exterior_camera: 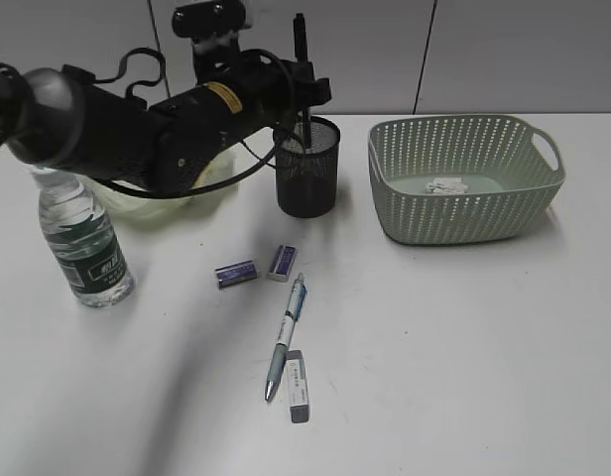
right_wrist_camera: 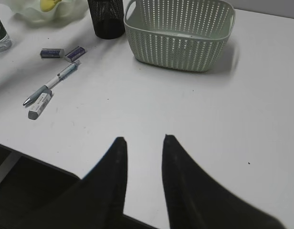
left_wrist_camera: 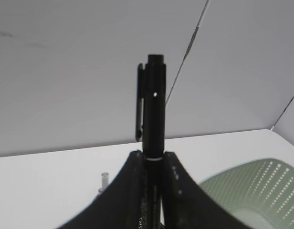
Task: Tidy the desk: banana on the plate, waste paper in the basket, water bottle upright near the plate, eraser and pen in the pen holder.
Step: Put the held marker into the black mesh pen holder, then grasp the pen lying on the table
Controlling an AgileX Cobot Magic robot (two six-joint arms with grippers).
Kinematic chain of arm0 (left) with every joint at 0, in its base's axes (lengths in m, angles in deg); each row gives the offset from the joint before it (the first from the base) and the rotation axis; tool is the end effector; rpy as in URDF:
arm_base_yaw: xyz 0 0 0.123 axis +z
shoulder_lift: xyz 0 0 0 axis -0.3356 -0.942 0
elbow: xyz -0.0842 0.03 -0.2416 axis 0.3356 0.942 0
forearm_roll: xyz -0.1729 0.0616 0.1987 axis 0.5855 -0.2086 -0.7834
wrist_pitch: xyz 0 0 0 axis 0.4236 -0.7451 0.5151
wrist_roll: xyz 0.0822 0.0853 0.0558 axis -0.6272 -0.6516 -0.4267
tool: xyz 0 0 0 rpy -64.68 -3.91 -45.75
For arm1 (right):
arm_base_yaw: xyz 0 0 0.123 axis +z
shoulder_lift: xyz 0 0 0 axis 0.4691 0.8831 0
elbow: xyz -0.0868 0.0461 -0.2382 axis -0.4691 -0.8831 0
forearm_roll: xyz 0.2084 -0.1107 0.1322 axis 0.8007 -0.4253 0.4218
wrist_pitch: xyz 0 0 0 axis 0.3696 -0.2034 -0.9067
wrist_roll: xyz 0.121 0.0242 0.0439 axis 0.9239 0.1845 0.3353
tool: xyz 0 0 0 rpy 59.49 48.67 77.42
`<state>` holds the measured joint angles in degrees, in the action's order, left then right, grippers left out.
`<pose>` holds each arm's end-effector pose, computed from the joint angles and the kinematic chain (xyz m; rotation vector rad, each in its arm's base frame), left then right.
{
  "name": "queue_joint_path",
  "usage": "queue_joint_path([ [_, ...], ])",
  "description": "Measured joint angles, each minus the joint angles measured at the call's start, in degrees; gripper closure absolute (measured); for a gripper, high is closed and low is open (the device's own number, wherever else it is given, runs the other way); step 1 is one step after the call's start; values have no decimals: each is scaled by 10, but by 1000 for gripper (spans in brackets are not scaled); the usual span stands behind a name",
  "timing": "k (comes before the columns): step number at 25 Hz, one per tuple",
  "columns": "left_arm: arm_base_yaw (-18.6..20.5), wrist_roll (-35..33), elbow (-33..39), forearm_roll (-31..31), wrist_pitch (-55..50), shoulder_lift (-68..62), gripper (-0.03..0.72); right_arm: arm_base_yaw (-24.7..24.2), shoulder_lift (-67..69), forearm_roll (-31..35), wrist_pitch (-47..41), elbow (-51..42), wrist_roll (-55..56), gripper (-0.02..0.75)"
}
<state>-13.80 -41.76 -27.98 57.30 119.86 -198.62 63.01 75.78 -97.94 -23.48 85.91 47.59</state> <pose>0.4228 -0.2768 0.1424 0.2074 1.7161 -0.6703 0.0684 0.0279 0.2770 -0.4203 1.9708 0.3372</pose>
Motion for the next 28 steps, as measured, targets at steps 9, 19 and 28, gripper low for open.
queue_joint_path([
  [9, 5, 0, -11, 0, -29, -31, 413, 0, 0, 0, 0, 0, 0, 521],
  [19, 5, 0, -11, -47, -140, 72, 256, 0, 0, 0, 1, 0, 0, 521],
  [28, 5, 0, -11, -125, -608, 365, 265, 0, 0, 0, 0, 0, 0, 519],
])
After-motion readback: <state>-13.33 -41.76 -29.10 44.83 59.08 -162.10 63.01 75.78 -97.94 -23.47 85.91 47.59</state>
